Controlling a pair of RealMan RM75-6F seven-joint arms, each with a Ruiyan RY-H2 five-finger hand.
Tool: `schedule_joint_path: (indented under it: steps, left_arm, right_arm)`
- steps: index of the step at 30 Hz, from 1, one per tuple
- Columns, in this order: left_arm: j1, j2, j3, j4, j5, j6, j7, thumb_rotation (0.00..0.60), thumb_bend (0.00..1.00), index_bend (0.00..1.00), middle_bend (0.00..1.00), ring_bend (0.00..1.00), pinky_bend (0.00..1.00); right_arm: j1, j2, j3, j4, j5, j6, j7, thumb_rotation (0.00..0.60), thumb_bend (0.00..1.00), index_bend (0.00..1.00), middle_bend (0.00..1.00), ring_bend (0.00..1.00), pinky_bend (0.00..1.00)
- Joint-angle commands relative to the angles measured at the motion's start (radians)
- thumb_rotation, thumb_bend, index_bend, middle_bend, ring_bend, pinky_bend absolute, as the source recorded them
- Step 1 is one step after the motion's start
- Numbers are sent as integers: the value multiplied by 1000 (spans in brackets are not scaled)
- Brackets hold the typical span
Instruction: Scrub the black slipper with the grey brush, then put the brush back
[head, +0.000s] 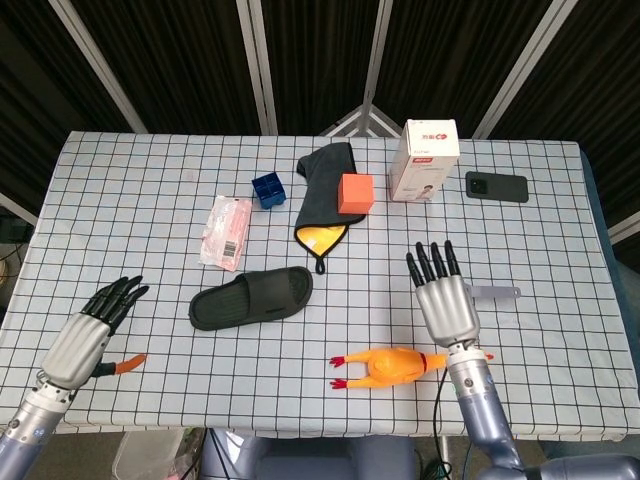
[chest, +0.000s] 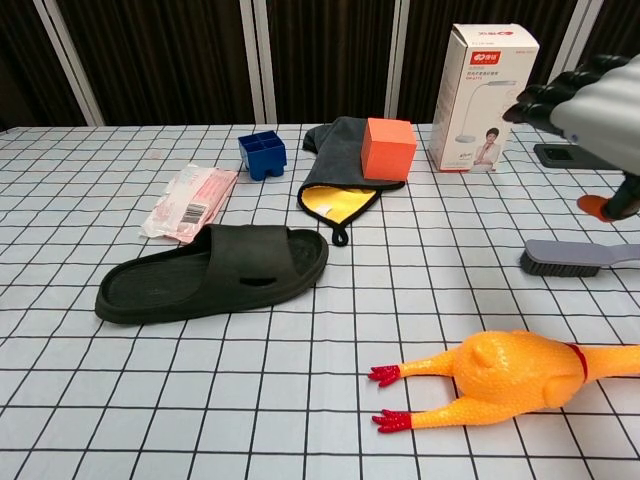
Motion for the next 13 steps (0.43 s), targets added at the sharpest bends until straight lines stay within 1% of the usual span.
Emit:
schedule_joint_path:
  steps: [1, 2, 4, 5, 7, 8, 10, 13]
  left_arm:
    - [93, 66, -10, -98, -87, 79, 153, 600, 90, 0, 0, 0, 55]
    - [115, 79, -17, -126, -111, 105, 192, 600, 89, 0, 0, 0, 50]
    - [146, 91, -26, -160, -129, 147, 245, 600, 89, 0, 0, 0, 49]
    - [160, 95, -27, -168, -126, 168, 272, 600, 89, 0, 0, 0, 48]
    - [178, 98, -25, -165, -118, 190, 311, 600, 88, 0, 0, 0, 46]
    - [185, 97, -28, -161, -119, 198, 327, 600, 88, 0, 0, 0, 44]
    - [196, 91, -40, -153, -124, 214, 359, 600, 88, 0, 0, 0, 43]
    - [200, 83, -57, -148, -136, 216, 370, 600, 89, 0, 0, 0, 43]
  right_arm:
    - [-182, 200, -178, -89, -305, 50, 450, 600, 392, 0, 0, 0, 0]
    - [-223, 243, -224, -75, -360, 61, 556, 600, 388, 0, 0, 0, 0]
    - [-289, 297, -282, -29, -424, 95, 707, 600, 386, 0, 0, 0, 0]
    - [-327, 314, -304, 11, -450, 119, 785, 600, 386, 0, 0, 0, 0]
    - [-382, 319, -322, 87, -477, 157, 888, 600, 385, 0, 0, 0, 0]
    - [-402, 316, -322, 113, -473, 169, 918, 600, 384, 0, 0, 0, 0]
    - [-419, 332, -328, 158, -469, 151, 936, 600, 384, 0, 0, 0, 0]
    - [-434, 350, -311, 164, -457, 152, 924, 600, 384, 0, 0, 0, 0]
